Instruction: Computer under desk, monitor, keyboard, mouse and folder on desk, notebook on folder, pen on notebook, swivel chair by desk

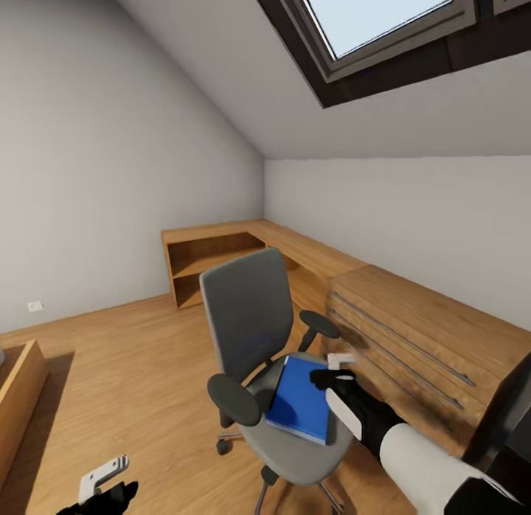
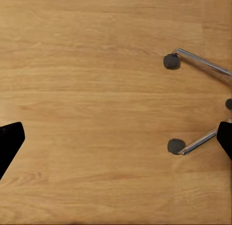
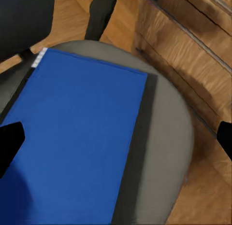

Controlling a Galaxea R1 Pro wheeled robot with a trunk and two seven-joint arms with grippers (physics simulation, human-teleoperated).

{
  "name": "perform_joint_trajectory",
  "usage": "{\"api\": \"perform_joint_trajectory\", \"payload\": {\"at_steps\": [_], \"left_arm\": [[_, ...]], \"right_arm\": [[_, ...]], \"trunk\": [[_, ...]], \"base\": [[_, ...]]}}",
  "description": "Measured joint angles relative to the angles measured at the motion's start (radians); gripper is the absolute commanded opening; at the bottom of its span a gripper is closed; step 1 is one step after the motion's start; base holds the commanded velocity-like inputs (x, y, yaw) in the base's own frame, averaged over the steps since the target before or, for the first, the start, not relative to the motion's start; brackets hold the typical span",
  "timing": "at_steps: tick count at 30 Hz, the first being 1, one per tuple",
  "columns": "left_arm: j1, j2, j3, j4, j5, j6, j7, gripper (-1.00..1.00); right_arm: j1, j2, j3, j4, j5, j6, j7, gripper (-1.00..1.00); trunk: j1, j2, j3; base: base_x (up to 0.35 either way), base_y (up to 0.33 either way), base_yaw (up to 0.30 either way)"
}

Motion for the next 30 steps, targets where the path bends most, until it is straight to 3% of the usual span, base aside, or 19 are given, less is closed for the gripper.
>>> {"api": "perform_joint_trajectory", "payload": {"at_steps": [3, 8, 19, 23, 28, 29, 30], "left_arm": [[-0.049, -0.001, 0.000, 0.001, 0.002, 0.072, -0.001, 1.00], [-0.095, -0.002, 0.000, -0.002, 0.001, 0.128, -0.001, 1.00], [-0.115, -0.005, 0.003, -0.026, 0.003, 0.145, -0.005, 1.00], [-0.115, -0.005, 0.003, -0.039, 0.024, 0.142, -0.006, 1.00], [-0.116, -0.002, 0.005, -0.164, 0.054, 0.139, -0.006, 1.00], [-0.116, -0.004, 0.010, -0.227, 0.069, 0.139, -0.007, 1.00], [-0.116, -0.005, 0.010, -0.227, 0.069, 0.138, -0.006, 1.00]], "right_arm": [[-0.187, 0.046, -0.006, 0.119, 0.015, 0.091, 0.003, 1.00], [-0.291, 0.072, -0.010, 0.219, 0.012, 0.111, 0.009, 1.00], [-0.338, 0.086, -0.044, 0.271, 0.012, 0.094, 0.113, 1.00], [-0.340, 0.096, -0.046, 0.300, 0.012, 0.082, 0.123, 1.00], [-0.340, 0.094, -0.050, 0.329, 0.011, 0.077, 0.128, 1.00], [-0.339, 0.093, -0.050, 0.336, 0.010, 0.073, 0.128, 1.00], [-0.338, 0.095, -0.049, 0.337, 0.010, 0.072, 0.128, 1.00]], "trunk": [[0.011, -0.021, -0.009], [0.031, -0.056, -0.025], [0.073, -0.133, -0.060], [0.073, -0.133, -0.060], [0.073, -0.133, -0.060], [0.073, -0.133, -0.060], [0.073, -0.133, -0.060]], "base": [[0.000, 0.000, 0.000], [0.000, 0.000, 0.000], [0.000, 0.000, 0.000], [0.000, 0.000, 0.000], [0.043, 0.000, 0.000], [0.252, 0.000, 0.000], [0.266, 0.000, 0.000]]}}
